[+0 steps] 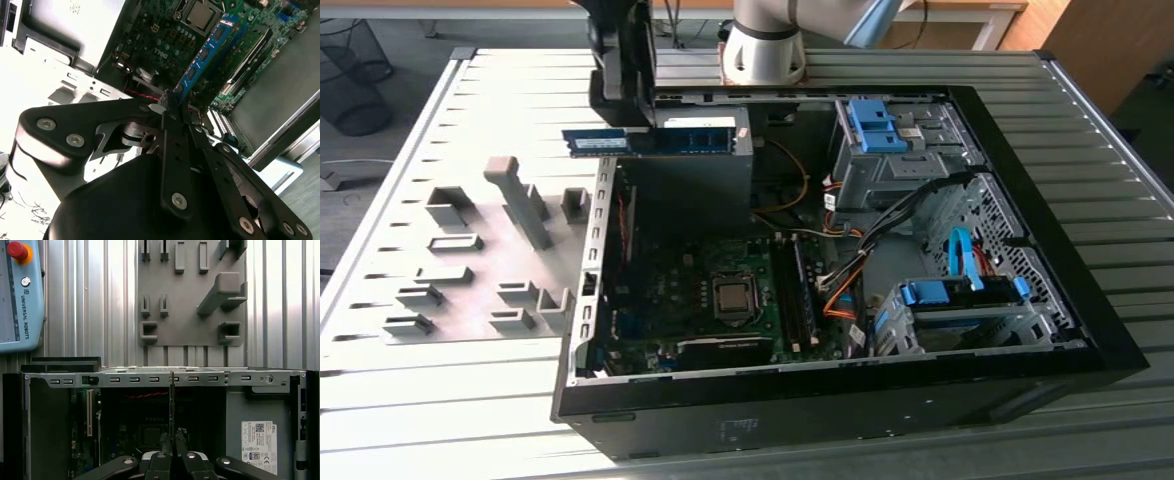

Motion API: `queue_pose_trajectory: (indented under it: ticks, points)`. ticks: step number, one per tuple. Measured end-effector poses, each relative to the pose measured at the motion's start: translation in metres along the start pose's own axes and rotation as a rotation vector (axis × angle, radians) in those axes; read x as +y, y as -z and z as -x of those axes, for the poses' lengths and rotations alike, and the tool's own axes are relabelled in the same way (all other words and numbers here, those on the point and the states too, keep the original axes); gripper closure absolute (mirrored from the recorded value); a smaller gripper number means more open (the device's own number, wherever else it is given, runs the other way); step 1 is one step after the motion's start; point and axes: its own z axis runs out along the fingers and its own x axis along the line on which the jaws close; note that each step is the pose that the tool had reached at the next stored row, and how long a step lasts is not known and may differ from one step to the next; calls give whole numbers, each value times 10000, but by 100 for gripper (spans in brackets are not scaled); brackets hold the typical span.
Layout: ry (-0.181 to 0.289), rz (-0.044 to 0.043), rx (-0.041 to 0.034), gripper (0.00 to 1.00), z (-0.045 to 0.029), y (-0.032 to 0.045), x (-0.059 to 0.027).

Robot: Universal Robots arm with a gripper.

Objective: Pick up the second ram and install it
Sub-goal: 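Pick up the second ram and move it above second insertion slot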

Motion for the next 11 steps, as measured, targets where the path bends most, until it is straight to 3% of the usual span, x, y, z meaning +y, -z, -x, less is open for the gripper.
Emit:
queue_pose_trajectory:
  ticks: [11]
  points:
    - [0,0,0,86,6,0,-235]
